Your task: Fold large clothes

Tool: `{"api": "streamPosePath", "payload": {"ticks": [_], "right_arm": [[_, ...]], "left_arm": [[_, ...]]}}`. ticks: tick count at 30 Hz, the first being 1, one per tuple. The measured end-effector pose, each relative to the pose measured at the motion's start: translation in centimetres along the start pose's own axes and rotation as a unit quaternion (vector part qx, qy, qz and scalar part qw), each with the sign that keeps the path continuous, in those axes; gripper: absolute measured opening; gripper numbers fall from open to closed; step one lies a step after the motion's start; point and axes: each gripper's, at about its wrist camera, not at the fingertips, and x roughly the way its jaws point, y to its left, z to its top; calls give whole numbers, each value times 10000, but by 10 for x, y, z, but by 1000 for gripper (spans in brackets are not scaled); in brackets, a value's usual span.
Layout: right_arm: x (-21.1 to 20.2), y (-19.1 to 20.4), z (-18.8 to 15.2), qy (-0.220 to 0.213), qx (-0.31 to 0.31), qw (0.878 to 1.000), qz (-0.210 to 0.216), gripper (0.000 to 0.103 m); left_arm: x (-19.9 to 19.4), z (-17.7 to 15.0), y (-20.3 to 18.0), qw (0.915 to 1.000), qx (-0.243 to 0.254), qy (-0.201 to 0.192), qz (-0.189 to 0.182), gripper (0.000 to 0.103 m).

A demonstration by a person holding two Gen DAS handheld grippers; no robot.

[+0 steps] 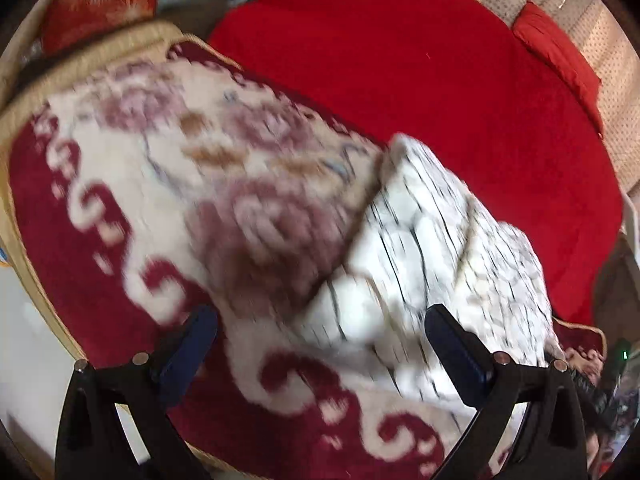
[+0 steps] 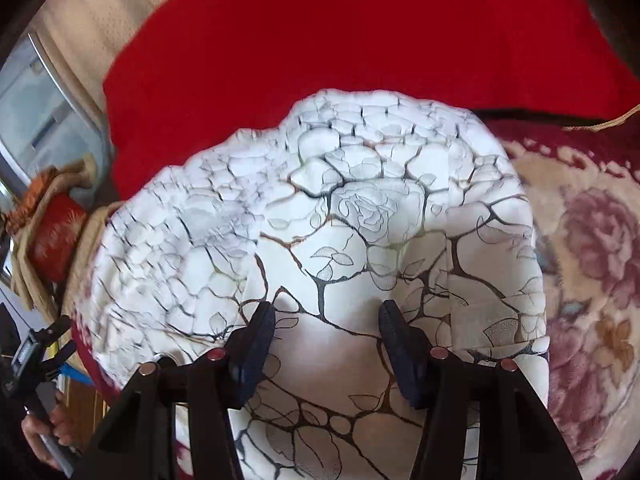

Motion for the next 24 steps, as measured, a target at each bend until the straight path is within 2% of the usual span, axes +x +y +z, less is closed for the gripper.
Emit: {"api": "streamPosePath", "payload": {"ticks": [3,6,8,10,12,15,16,18,20,22,24], "right_arm": [[-1,-5,3,74,154,9998,128,59],[-2,-4,3,85,140,9998,96,59],[-5,-4,2,90,57,9999,42,59],[-2,-4,1,100,50,9999,77,59],[2,-4,3,130,72,9998,131,59],[2,-4,3,124,49,9998,176,59],[2,-4,3,114,27,9998,177,59],[1,-4,2,96,4,9998,192,59],[0,-5,1,84,-10,9997,232,59],[-1,-6,0,74,-8,9996,277,59],[-2,-7,0,65,1,9995,316,59]], "left_arm": [[10,-13,-5,9980,-237,276,-524,103],[26,-22,-9,9871,-733,509,-1329,103],[33,-26,-6,9777,-1245,324,-1657,103],[45,-25,-2,9705,-1601,242,-1788,103],[48,-21,-2,9644,-1806,16,-1929,103],[50,-7,-9,9544,-1842,-284,-2331,103],[50,-3,-13,9557,-1765,-357,-2329,102],[52,1,-25,9646,-1444,-423,-2165,90],[55,2,-36,9695,-1226,-488,-2063,84],[62,4,-47,9767,-999,-469,-1842,84],[76,8,-44,9760,-1176,-232,-1817,85]]}}
